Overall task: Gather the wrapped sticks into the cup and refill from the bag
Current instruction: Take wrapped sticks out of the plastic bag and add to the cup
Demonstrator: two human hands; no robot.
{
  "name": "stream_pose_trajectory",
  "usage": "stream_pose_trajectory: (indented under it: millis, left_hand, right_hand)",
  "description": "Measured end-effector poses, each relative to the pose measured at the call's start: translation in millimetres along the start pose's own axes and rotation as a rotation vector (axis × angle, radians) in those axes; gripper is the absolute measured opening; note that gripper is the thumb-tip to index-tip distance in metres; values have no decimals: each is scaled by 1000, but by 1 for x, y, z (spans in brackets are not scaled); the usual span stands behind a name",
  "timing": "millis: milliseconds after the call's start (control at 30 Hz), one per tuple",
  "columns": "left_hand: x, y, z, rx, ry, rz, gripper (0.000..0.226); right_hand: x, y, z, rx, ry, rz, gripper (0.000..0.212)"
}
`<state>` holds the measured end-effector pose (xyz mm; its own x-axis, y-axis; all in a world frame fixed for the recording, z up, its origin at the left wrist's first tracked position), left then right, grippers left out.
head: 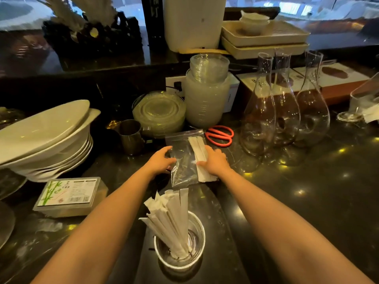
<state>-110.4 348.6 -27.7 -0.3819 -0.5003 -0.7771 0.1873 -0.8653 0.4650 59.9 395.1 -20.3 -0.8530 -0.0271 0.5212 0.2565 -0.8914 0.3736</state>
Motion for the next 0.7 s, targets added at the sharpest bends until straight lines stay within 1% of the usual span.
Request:
stream_pose_trajectory:
  millis: [100,200,367,433,500,633,700]
  left_hand:
    - [-2,-2,-5,20,37,-16,61]
    - [-3,0,-8,16,23,-25,57]
    - [-9,14,-5,-15,-10,-73,54]
    - [-14,23,-2,-66,-46,-108,53]
    - [-20,34,3,-107,-85,-149,53]
    - [-37,61,23,-205,-143,-260,51]
    - [-48,79,32,-264,-105,-313,48]
  right_hand:
    - [1,-6,-3,-46,-134,-35,67]
    - [4,-7,-4,-55,-241,-57,68]
    - [8,1,-2,-16,-450,-108,85]
    - [10,7,-2,-2,-513,-107,86]
    - [15,15,1,-8,-559,-89,81]
    - [32,35,20,-64,-659,41,49]
    - [43,50,33,-94,-685,115,43]
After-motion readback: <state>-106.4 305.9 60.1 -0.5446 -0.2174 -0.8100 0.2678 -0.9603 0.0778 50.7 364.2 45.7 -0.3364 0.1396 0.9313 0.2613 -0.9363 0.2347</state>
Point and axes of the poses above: each hand's wrist, its own y-axis away from the middle knuckle, its own z-axis out of the back of the hand, x = y × z, the point moved 1 cm from there along -y, towards the middle knuckle, and after that the axes turned 3 degrees about -y, right-handed, at the moved point
